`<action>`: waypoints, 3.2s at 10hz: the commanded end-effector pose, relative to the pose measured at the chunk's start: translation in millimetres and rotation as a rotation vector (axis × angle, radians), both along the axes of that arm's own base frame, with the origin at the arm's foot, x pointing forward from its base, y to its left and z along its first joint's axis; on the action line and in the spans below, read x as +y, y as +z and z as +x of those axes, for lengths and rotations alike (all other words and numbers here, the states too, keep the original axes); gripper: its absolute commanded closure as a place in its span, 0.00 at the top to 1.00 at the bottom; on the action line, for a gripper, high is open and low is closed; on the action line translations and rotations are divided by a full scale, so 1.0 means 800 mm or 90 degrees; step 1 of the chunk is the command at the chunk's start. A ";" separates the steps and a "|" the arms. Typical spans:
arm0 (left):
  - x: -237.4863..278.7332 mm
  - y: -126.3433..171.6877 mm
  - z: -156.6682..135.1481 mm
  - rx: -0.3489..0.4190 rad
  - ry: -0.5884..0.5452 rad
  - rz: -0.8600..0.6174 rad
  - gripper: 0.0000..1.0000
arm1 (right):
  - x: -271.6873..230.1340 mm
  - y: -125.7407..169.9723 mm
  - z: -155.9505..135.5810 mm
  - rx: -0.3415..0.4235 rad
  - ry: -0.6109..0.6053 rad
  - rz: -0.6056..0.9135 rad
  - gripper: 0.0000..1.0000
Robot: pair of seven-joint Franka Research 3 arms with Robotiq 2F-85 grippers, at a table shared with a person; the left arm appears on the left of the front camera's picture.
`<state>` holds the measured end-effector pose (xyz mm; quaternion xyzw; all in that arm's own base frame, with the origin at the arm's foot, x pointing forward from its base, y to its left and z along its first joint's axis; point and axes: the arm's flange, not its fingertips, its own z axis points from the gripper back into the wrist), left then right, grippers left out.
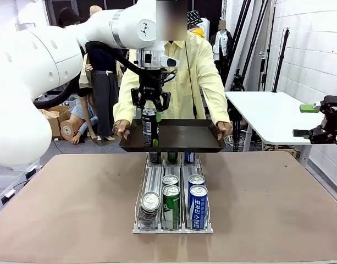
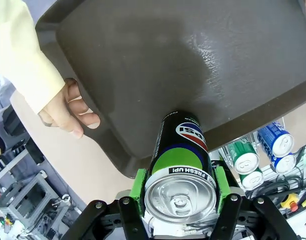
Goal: Retrieve and hand over the desired beverage to the person.
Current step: Place the picked can on the Handle tray extended by the person, then pick up another can of the same type that the person held from the Automatic Can Dispenser.
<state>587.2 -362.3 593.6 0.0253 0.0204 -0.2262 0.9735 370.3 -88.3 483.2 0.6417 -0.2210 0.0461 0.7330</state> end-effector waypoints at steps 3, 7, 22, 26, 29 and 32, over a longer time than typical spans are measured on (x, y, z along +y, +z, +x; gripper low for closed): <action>0.008 0.005 0.021 0.004 0.012 -0.004 0.00 | -0.001 0.001 0.000 0.003 0.002 0.008 1.00; 0.017 0.002 0.029 0.017 0.008 -0.027 0.06 | -0.001 0.001 0.000 0.003 0.002 0.008 1.00; 0.043 0.020 0.022 -0.008 0.031 -0.033 1.00 | -0.001 0.001 0.000 0.003 0.002 0.008 1.00; 0.043 0.020 0.022 -0.008 0.031 -0.033 1.00 | -0.001 0.001 0.000 0.003 0.002 0.008 1.00; 0.043 0.020 0.022 -0.008 0.031 -0.033 1.00 | -0.001 0.001 0.000 0.003 0.002 0.008 1.00; 0.043 0.020 0.022 -0.008 0.031 -0.033 1.00 | -0.001 0.001 0.000 0.003 0.002 0.008 1.00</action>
